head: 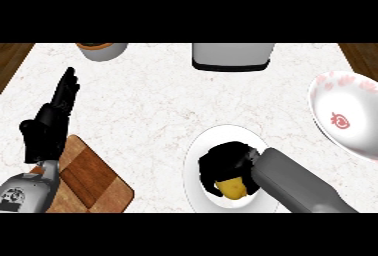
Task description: Pick the lemon from the plate and place it in the bowl
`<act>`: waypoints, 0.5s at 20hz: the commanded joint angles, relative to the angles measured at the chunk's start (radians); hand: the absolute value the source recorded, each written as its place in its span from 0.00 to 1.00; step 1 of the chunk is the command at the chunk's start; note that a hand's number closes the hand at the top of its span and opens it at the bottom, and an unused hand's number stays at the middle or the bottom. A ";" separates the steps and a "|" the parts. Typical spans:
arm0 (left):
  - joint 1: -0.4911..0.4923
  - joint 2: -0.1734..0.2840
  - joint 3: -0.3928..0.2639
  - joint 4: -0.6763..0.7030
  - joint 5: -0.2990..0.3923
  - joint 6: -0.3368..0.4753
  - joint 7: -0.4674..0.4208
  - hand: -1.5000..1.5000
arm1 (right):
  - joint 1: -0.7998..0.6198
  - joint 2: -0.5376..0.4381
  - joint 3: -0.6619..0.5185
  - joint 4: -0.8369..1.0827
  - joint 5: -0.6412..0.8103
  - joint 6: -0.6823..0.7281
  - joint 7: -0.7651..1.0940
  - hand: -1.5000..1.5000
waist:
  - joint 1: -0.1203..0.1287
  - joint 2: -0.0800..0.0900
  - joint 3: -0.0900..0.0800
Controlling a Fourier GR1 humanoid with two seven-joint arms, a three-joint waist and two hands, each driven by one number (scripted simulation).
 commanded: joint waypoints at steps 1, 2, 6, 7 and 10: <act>0.016 -0.020 -0.012 -0.036 -0.027 0.001 0.031 0.50 | -0.040 0.057 -0.037 0.101 0.007 0.057 -0.093 1.00 | 0.005 0.012 0.005; 0.038 -0.005 0.036 0.008 0.006 -0.024 -0.036 0.50 | 0.037 0.043 -0.004 0.043 0.024 0.035 -0.065 1.00 | -0.001 0.011 0.005; -0.038 -0.024 0.039 0.086 -0.027 -0.025 -0.042 0.50 | 0.021 0.012 -0.041 0.041 0.016 0.014 -0.146 1.00 | -0.007 0.013 0.005; 0.044 -0.038 0.012 -0.004 -0.043 -0.002 -0.021 0.50 | -0.009 -0.032 -0.085 -0.072 -0.039 0.100 -0.137 1.00 | -0.006 0.009 0.005; 0.018 -0.014 0.049 0.024 -0.015 -0.022 -0.027 0.50 | 0.117 0.090 -0.142 -0.061 -0.059 0.040 0.250 1.00 | -0.036 -0.001 0.003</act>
